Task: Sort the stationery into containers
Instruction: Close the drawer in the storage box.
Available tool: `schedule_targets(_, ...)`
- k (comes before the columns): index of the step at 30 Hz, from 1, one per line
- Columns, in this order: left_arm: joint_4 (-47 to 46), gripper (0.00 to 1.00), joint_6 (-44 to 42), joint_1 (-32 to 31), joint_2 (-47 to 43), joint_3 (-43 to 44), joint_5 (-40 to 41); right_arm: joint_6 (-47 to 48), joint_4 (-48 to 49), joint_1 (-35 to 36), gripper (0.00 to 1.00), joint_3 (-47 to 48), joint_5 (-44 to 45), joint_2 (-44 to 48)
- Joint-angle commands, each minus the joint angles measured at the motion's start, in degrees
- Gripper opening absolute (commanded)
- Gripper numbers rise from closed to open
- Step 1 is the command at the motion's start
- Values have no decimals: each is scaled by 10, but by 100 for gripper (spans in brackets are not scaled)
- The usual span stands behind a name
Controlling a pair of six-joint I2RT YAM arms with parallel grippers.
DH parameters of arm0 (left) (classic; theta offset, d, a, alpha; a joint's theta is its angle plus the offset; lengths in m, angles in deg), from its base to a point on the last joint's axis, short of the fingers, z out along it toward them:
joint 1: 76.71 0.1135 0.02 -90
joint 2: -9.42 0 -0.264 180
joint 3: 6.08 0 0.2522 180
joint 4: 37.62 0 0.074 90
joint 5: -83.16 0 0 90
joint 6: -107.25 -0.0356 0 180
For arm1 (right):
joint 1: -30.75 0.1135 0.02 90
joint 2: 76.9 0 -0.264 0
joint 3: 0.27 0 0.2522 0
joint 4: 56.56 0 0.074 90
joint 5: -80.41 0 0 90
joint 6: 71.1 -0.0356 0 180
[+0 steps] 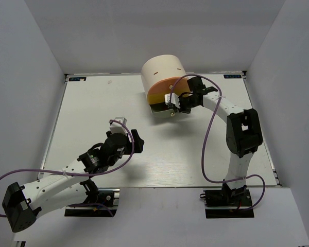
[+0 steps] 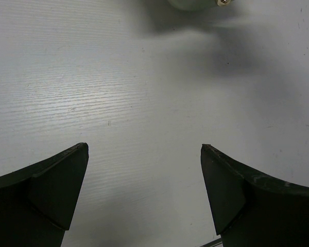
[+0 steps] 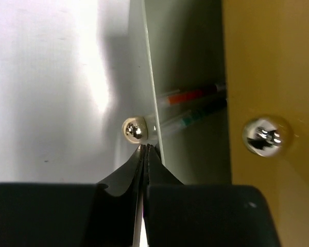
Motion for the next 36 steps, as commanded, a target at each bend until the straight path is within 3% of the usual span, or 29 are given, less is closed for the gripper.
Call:
schedule_targets(1,-2,100,5,0,-7,-2,3,-69,85,7,0,-8,55,-5)
schedule_targets(6,3,100,5,0,-7,-2,3,-112,163,16,0,-17,88,-6)
schedule_targets(21,13,100,5,0,-7,8,3,-170,277,43,0,-52,154,-17)
schedule_targets(25,13,100,5,0,-7,8,3,-191,359,48,0,-83,178,-8)
schedule_targets(31,13,100,5,0,-2,13,3,-207,339,48,0,-99,161,22)
schedule_targets(36,13,100,5,0,-2,13,3,-236,240,44,1,-128,83,98)
